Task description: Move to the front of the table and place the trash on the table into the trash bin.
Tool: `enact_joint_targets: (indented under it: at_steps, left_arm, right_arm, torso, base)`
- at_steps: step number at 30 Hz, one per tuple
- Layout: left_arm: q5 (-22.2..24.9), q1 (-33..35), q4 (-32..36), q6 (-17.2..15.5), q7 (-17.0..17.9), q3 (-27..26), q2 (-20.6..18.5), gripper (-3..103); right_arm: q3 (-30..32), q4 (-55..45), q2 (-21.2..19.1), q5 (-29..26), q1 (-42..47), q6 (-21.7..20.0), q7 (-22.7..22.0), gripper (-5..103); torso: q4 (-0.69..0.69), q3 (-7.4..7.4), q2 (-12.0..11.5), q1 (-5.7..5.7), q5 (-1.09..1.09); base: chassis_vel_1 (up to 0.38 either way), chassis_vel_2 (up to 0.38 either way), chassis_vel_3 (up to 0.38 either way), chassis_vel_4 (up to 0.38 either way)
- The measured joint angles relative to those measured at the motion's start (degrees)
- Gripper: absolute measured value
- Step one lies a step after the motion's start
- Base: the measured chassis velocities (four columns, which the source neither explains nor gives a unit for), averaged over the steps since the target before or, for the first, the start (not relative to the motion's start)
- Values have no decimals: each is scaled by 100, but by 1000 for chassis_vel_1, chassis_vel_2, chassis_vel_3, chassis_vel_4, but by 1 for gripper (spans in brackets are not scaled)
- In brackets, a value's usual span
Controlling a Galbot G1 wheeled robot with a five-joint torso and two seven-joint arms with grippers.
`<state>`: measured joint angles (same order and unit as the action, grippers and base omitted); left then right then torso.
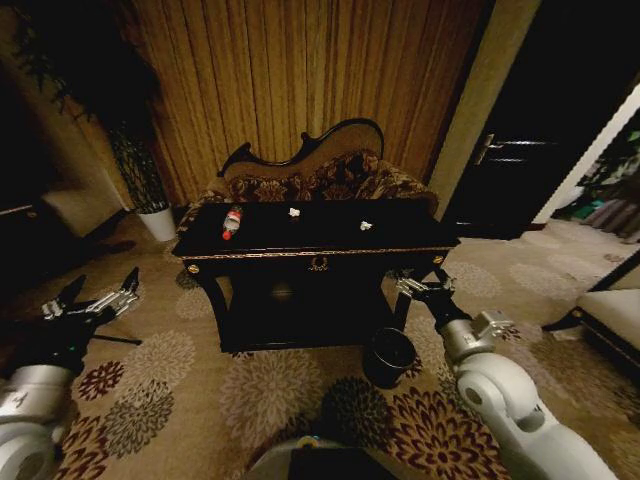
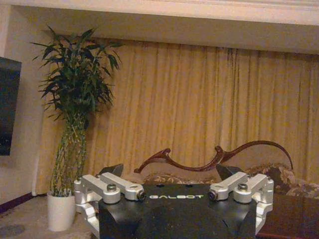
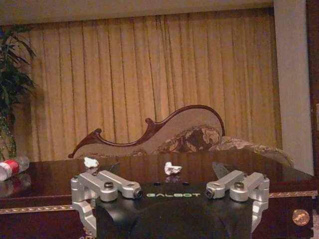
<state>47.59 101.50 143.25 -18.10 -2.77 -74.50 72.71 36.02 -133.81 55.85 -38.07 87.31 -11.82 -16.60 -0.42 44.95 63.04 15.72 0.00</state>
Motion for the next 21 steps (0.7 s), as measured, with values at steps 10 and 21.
enact_joint_targets:
  at_steps: [10, 21]
  left_arm:
    - [-4, -5, 0, 10, -5, 8, 21, 100]
    - [-9, -2, 0, 16, -12, 22, 45, 100]
  right_arm:
    - [-17, 9, -9, 24, 2, 1, 2, 100]
    - [-120, -18, -6, 71, -28, 3, 4, 100]
  torso:
    - [0, -1, 1, -1, 1]
    - [1, 2, -2, 4, -1]
  base:
    - [-85, 86, 75, -83]
    - [-220, 230, 216, -221]
